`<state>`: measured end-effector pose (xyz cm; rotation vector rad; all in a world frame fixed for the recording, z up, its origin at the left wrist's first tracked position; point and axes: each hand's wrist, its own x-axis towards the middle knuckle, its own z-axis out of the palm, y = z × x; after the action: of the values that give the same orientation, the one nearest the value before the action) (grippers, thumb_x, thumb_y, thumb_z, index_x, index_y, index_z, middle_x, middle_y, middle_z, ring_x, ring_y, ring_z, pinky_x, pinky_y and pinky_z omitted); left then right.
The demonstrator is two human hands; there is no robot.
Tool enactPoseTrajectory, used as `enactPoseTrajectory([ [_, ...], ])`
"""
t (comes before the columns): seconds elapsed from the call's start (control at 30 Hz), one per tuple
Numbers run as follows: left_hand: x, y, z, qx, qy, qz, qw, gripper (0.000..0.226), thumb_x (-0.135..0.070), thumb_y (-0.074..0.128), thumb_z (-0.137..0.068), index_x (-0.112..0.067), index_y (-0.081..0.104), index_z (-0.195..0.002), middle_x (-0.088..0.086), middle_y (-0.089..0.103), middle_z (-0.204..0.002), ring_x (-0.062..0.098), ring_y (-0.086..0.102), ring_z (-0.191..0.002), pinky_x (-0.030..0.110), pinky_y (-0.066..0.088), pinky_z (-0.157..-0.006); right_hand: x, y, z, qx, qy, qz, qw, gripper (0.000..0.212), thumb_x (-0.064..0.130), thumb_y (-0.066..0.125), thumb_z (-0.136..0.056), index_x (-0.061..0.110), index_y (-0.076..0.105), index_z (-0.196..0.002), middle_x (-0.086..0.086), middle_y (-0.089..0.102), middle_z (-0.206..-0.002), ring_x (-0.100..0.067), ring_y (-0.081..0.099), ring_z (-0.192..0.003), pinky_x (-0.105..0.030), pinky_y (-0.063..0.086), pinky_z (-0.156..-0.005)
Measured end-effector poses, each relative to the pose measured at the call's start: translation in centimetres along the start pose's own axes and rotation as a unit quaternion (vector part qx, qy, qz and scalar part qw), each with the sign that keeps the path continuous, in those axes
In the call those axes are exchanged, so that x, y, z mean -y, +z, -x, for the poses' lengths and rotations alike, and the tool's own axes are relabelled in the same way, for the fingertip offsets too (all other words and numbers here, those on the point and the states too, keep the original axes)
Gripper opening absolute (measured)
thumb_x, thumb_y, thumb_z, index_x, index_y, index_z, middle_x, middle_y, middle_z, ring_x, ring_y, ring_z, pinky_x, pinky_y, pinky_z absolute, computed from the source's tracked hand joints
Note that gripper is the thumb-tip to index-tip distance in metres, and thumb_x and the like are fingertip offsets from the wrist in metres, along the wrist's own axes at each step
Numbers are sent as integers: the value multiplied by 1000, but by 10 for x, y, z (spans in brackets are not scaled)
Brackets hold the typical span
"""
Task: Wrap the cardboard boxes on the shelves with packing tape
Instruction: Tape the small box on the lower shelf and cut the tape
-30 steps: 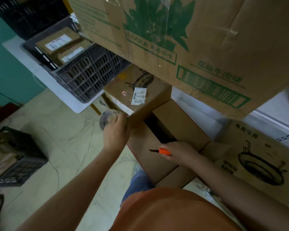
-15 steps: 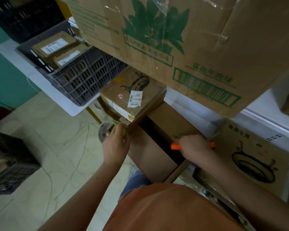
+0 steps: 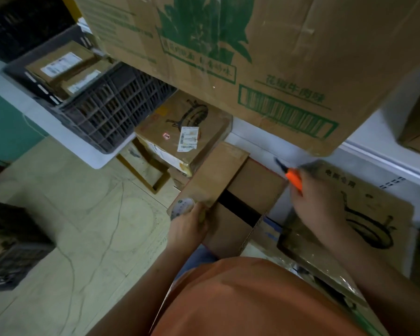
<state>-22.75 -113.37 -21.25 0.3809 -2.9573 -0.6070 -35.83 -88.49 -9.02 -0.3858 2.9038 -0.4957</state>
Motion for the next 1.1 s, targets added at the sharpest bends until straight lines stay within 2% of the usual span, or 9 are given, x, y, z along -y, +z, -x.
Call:
enactPoseTrajectory([
  [0.1,6,-3,-8,59,-68,41,995,29,-32,68,-86,-20,64,-113,2,66,-105,19,66,-83,31,58,-68,-20,30,6,108,42,-138,984,13,30,51,-100,26,55,-89,-11,57,-68,-25,55,-56,-45,55,-58],
  [0.17,11,-5,-11,84,-90,86,989,38,-37,70,-85,-26,62,-120,-1,65,-110,19,65,-96,33,57,-80,-21,56,5,161,-32,-88,983,7,28,51,-100,27,57,-103,-4,61,-88,-17,60,-74,-35,54,-69],
  [0.27,18,-5,-19,130,-127,129,975,37,-32,72,-82,-35,58,-117,-8,65,-106,16,66,-96,34,58,-82,-12,83,-6,113,-96,-42,988,38,31,54,-99,23,49,-136,6,39,-137,-18,52,-118,-32,49,-92],
  [0.37,25,-5,-22,162,-147,156,963,34,-30,71,-83,-34,56,-113,-8,67,-103,16,67,-92,39,59,-81,-8,99,-14,46,-144,-26,988,54,34,53,-99,33,32,-149,7,9,-160,-22,52,-120,-34,56,-84],
  [0.47,32,-7,-21,182,-164,191,951,31,-35,72,-81,-37,57,-109,-8,68,-103,15,67,-93,42,58,-84,-1,114,-24,91,-160,60,981,72,43,48,-100,41,4,-156,9,-18,-163,-25,53,-121,-36,59,-79],
  [0.57,37,-11,-26,168,-178,226,943,34,-46,69,-72,-42,57,-103,-8,67,-106,15,68,-92,44,59,-80,-1,127,-35,123,-133,134,974,82,49,56,-95,39,3,-157,8,-33,-159,-31,41,-135,-36,56,-81],
  [0.7,42,-19,-38,96,-236,281,925,33,-28,73,-80,-37,56,-108,3,66,-108,19,71,-85,44,63,-68,-6,135,-43,142,-41,140,979,81,22,62,-94,34,13,-157,-3,-16,-165,-33,43,-132,-36,52,-91],
  [0.93,23,-9,-42,75,-200,86,973,54,-53,69,-84,-27,49,-126,-6,67,-114,16,68,-97,37,60,-74,-9,115,-62,200,56,81,975,98,51,65,-89,42,-6,-156,-19,-22,-161,-32,62,-113,-31,55,-70],
  [1.1,-3,0,-60,82,-187,-16,979,76,-58,73,-78,-20,38,-134,6,55,-132,22,63,-110,34,57,-72,-16,120,-56,193,152,-51,968,101,58,59,-90,36,-15,-155,-20,59,-127,-29,68,-77,-40,59,-69],
])
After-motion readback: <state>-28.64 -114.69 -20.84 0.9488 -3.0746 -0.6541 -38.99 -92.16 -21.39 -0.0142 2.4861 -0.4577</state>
